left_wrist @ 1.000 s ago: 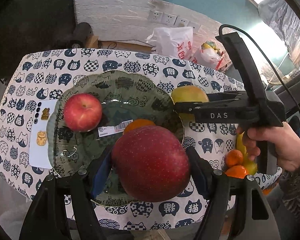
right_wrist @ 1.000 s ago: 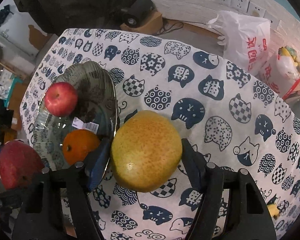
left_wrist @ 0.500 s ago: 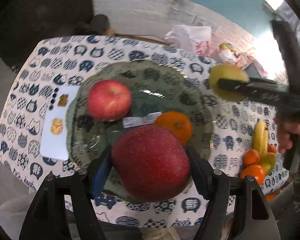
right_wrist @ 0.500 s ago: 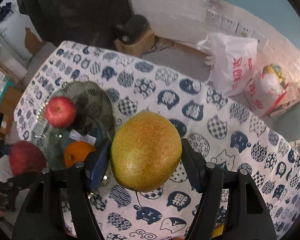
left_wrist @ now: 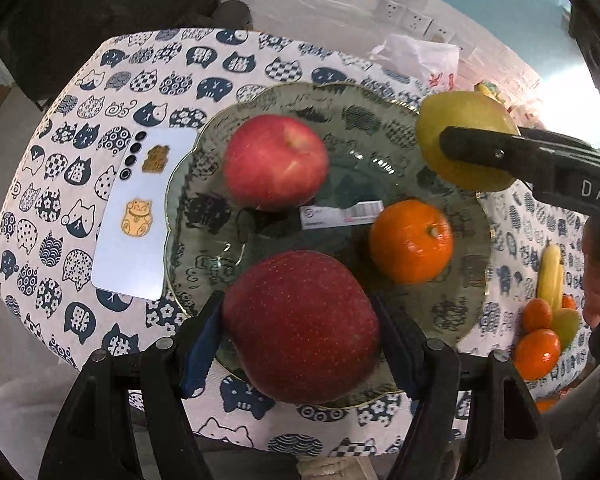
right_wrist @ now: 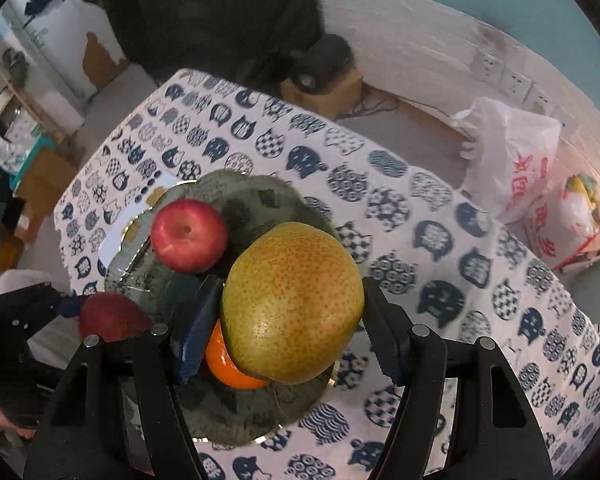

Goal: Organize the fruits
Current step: 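Lower the red apple in the left tool while the right tool lowers the pear onto the plate, then open the left tool to release the apple while the right tool releases the pear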

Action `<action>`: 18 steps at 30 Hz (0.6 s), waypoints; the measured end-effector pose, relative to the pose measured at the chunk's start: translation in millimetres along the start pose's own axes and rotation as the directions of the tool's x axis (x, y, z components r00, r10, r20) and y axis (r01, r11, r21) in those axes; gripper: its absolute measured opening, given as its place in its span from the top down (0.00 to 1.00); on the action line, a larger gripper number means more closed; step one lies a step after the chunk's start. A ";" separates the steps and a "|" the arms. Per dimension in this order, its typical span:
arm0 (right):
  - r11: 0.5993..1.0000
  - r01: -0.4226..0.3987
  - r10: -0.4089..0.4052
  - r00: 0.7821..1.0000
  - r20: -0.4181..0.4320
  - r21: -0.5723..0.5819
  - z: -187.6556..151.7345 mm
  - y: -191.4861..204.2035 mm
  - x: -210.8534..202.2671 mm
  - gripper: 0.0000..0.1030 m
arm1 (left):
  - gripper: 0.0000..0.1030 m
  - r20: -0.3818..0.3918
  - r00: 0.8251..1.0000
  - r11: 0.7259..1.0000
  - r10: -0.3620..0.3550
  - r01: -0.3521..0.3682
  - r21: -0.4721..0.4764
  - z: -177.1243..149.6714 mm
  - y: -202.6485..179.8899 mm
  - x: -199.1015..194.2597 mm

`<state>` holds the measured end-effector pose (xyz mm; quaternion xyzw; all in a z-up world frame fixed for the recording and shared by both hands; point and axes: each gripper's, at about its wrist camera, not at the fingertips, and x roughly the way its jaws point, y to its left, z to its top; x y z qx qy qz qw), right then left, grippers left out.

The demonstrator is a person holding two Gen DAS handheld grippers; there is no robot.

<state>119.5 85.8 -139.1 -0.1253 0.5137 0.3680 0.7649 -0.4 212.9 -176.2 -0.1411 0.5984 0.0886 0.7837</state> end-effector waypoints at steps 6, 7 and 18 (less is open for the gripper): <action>1.000 0.002 -0.004 0.999 -0.039 -0.030 3.3 16.0 22.9 0.33 | 0.28 -0.030 0.999 1.000 -0.017 0.017 -0.023 -0.9 7.3 15.5; 0.999 0.005 -0.006 0.999 -0.048 -0.037 2.9 18.2 27.1 0.33 | 0.29 -0.032 0.999 1.000 -0.017 0.016 -0.024 -0.4 7.8 16.2; 1.000 0.020 -0.021 0.997 -0.071 -0.015 3.7 15.4 39.8 0.32 | 0.33 -0.006 1.000 0.999 0.017 -0.017 -0.029 6.4 7.9 5.7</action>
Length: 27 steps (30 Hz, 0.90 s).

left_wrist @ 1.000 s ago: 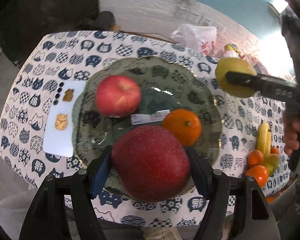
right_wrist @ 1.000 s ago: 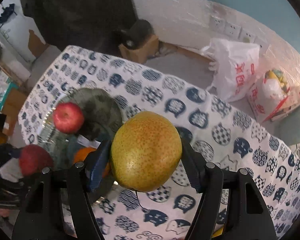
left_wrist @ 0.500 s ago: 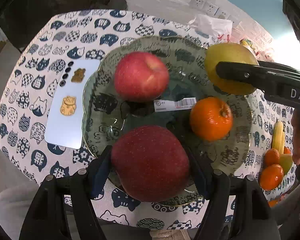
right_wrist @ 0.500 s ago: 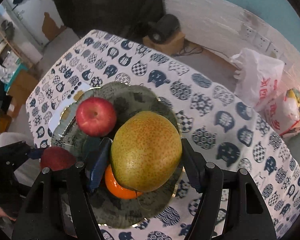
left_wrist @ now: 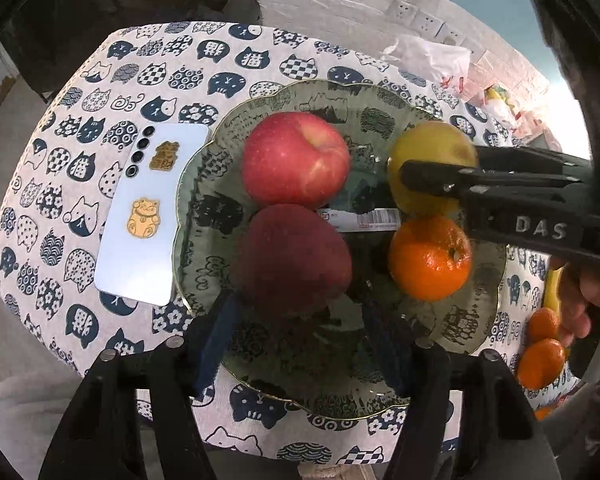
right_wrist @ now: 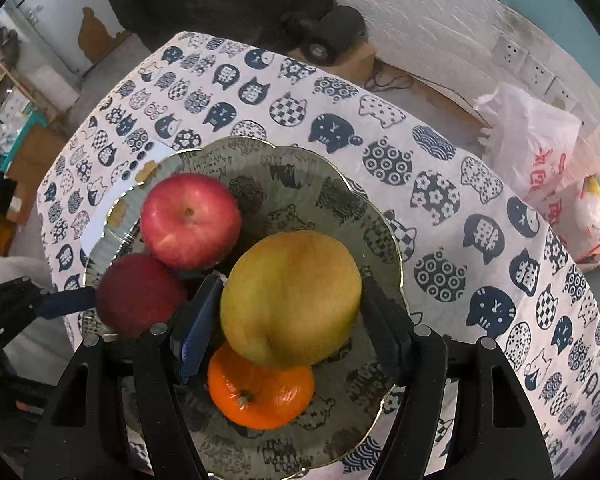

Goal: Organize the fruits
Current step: 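Open the left tool to release the apple while the right tool releases the pear, then move both open tools from the plate back to the fruit pile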

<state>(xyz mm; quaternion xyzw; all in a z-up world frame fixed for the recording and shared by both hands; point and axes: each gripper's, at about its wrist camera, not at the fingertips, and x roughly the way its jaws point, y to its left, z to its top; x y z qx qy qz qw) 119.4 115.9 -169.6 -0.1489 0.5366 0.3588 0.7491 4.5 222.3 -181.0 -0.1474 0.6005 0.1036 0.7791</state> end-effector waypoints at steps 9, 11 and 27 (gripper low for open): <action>0.999 -0.030 0.032 0.993 0.113 -0.013 2.4 9.5 -51.7 0.28 | 0.30 0.036 0.999 1.000 -0.005 0.005 0.002 0.3 -8.1 -21.4; 1.000 -0.019 0.021 0.992 0.125 -0.021 -1.7 9.8 -61.9 0.27 | 0.28 0.044 0.999 1.000 -0.012 0.011 0.010 0.9 -13.7 -27.0; 0.990 0.132 -0.138 0.975 0.175 0.043 -78.0 -46.8 -161.2 0.26 | 0.20 0.104 0.991 0.980 -0.089 0.069 0.185 -14.5 -103.6 -73.4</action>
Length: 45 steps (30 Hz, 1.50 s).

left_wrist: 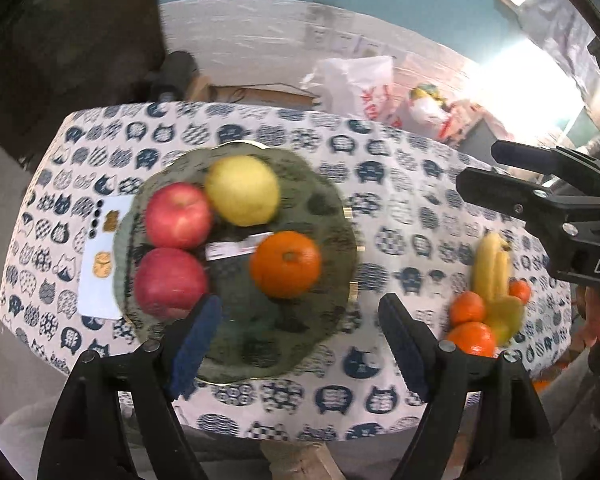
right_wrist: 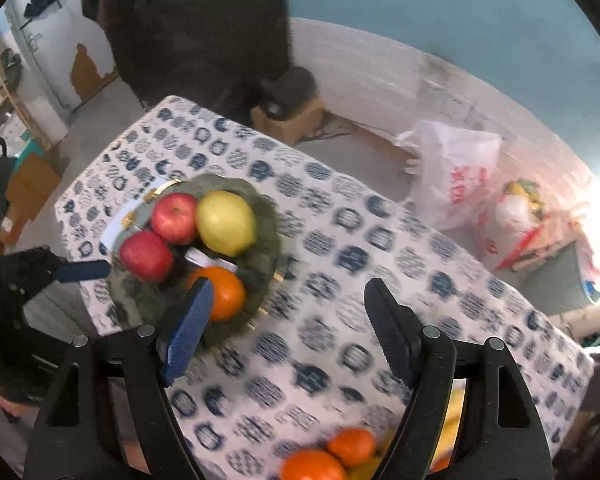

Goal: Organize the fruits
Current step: 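Move both open tools from the plate back to the fruit pile, then grasp a large orange with the left tool while the right tool grasps a tangerine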

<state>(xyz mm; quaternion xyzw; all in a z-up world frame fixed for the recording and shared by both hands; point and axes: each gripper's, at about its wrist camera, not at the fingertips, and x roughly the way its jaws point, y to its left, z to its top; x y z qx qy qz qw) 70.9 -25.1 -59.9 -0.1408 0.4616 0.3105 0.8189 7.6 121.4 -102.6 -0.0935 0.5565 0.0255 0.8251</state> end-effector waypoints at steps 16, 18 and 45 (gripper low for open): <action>0.968 0.138 -0.132 0.990 -0.045 0.209 -94.6 -103.4 -58.9 0.25 | 0.16 -0.031 0.998 0.975 -0.048 0.054 0.215 -13.9 -110.9 -2.8; 0.959 0.155 -0.146 0.988 -0.055 0.237 -106.4 -115.8 -63.3 0.25 | 0.16 -0.039 0.998 0.970 -0.055 0.062 0.235 -15.9 -122.6 -1.3; 0.901 0.194 -0.076 0.951 -0.299 0.388 -201.4 -184.4 -8.2 0.25 | 0.16 -0.280 0.957 0.947 -0.072 0.154 0.281 -58.6 -189.8 89.3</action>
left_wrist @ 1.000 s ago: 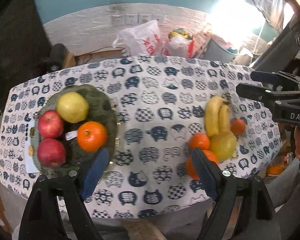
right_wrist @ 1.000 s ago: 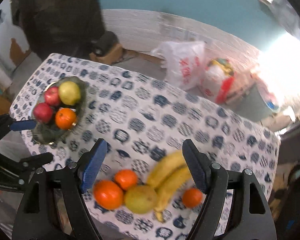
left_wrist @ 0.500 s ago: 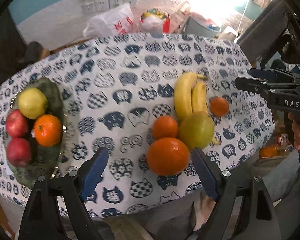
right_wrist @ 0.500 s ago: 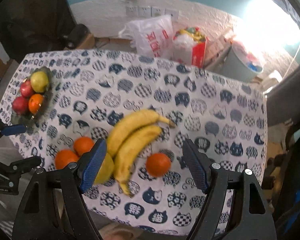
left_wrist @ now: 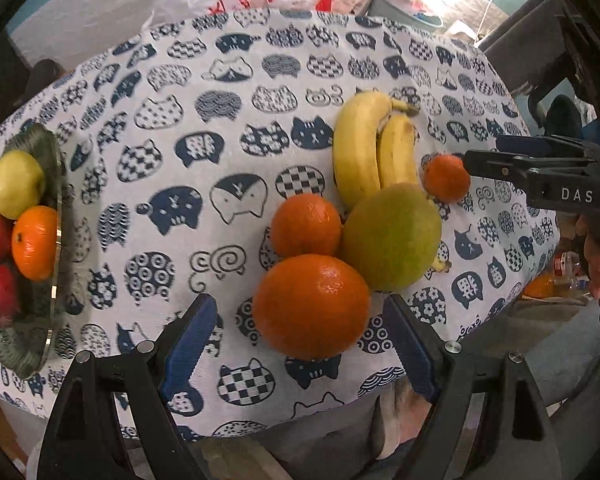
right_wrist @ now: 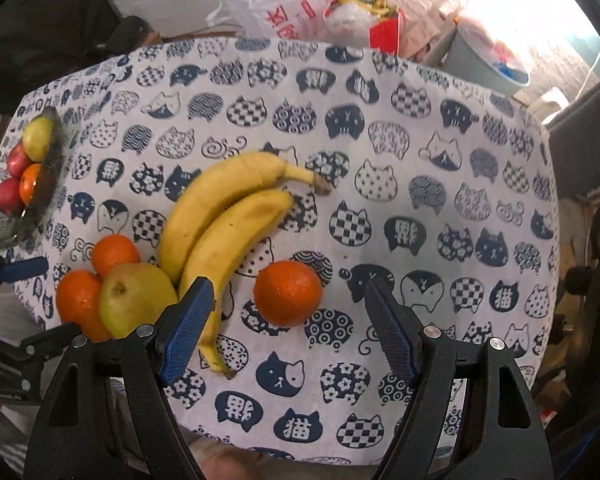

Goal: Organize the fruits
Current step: 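Grasp a large orange with the left tool while the right tool grasps a tangerine, then lift the orange with the left tool while the right tool carries the tangerine toward the plate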

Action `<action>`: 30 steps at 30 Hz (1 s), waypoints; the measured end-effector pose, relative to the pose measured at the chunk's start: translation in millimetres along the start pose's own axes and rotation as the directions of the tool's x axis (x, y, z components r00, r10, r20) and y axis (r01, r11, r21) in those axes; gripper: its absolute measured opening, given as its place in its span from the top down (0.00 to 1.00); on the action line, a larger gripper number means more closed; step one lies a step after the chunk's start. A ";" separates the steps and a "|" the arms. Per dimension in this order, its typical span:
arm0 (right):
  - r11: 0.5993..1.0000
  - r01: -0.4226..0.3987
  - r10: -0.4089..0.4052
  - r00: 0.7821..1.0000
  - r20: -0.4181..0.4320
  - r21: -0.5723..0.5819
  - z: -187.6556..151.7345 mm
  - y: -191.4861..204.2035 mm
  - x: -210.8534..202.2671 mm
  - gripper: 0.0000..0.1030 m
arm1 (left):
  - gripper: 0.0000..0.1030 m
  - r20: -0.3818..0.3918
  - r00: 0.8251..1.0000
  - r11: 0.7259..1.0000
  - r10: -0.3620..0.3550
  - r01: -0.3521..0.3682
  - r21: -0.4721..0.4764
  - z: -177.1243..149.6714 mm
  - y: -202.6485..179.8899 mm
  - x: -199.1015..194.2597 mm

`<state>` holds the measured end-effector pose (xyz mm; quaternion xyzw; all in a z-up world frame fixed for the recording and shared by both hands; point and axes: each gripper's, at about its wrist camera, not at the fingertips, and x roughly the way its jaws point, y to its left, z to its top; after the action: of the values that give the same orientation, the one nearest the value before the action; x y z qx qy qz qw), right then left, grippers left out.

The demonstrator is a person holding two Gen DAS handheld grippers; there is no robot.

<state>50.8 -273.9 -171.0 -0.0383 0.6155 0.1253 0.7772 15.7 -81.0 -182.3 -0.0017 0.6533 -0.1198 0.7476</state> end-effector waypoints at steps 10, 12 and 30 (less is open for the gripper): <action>0.999 -0.022 0.023 0.997 -0.069 0.023 -2.8 -9.6 30.4 0.25 | 0.16 -0.042 0.999 0.999 0.014 -0.012 0.040 2.9 -12.5 24.3; 0.999 -0.026 0.029 0.996 -0.080 0.026 -4.1 -12.2 37.8 0.25 | 0.16 -0.044 0.999 0.999 0.018 -0.015 0.048 4.1 -12.5 28.3; 0.999 -0.042 0.042 0.996 -0.075 0.004 -3.0 -7.2 56.6 0.52 | 0.31 -0.034 0.999 0.995 0.024 -0.021 0.098 2.6 -7.8 27.9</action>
<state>61.6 -273.2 -227.1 -0.0290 0.6453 0.1392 0.7506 20.2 -94.1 -207.9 0.0444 0.6598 -0.1431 0.7363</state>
